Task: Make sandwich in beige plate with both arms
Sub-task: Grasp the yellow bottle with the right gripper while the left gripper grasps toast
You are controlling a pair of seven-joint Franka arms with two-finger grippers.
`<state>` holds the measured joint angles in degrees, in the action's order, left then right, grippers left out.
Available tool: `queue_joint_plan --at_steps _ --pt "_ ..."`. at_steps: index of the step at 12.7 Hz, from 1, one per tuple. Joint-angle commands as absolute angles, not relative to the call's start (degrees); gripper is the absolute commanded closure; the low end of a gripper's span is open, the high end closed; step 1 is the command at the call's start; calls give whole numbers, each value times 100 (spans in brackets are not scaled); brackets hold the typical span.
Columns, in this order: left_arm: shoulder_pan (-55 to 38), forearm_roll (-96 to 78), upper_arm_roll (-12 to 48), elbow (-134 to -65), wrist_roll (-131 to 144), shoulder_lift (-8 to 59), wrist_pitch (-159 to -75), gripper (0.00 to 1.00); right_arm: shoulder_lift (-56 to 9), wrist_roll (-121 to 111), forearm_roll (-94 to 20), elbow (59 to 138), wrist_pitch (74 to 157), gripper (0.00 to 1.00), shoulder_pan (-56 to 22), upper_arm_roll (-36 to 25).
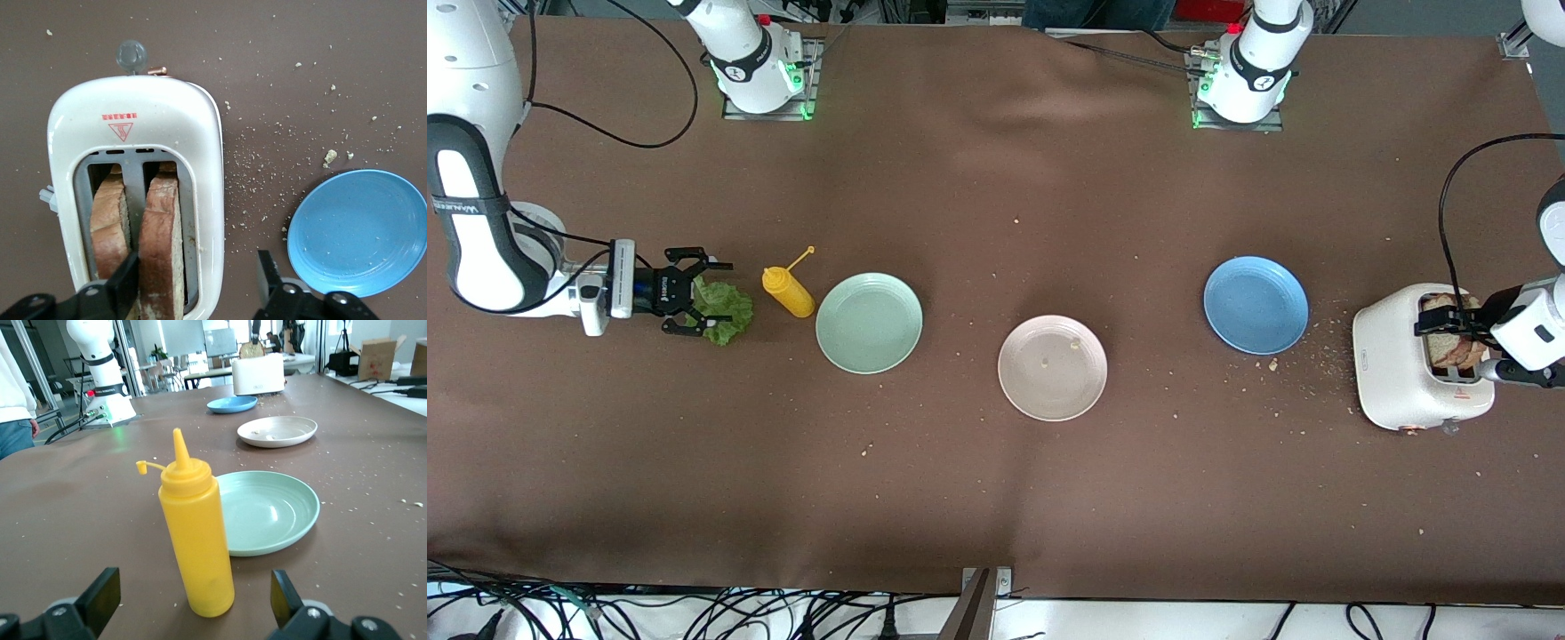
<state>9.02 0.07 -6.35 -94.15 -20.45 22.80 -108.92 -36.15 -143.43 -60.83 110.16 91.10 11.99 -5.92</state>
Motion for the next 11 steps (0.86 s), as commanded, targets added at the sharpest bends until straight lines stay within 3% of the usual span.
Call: queue_joint_plan --at_steps 1,4,7,8,10,11 --pt "932 -9 -615 -9308 -2197 2461 -10907 53 -3954 -14782 -6493 10951 8834 1 1196 -519" --pt "861 236 -615 -9308 -2180 2522 -10907 55 -4165 -14836 -6767 10951 8807 1 1169 -308" --pt "870 281 -615 -9299 -2180 2514 -10899 91 -4298 -14836 -6882 10960 8780 1 1160 -115" --pt "888 290 -624 -9290 -2180 2488 -10881 97 -4298 -14836 -6995 10951 8780 2 1169 -53" --pt "923 281 -615 -8985 -2302 2478 -10776 100 -4385 -14836 -7057 10951 8780 15 1160 -27" --pt "932 281 -624 -8791 -2485 2479 -10584 100 -4481 -14836 -7188 10951 8772 28 1143 -18"
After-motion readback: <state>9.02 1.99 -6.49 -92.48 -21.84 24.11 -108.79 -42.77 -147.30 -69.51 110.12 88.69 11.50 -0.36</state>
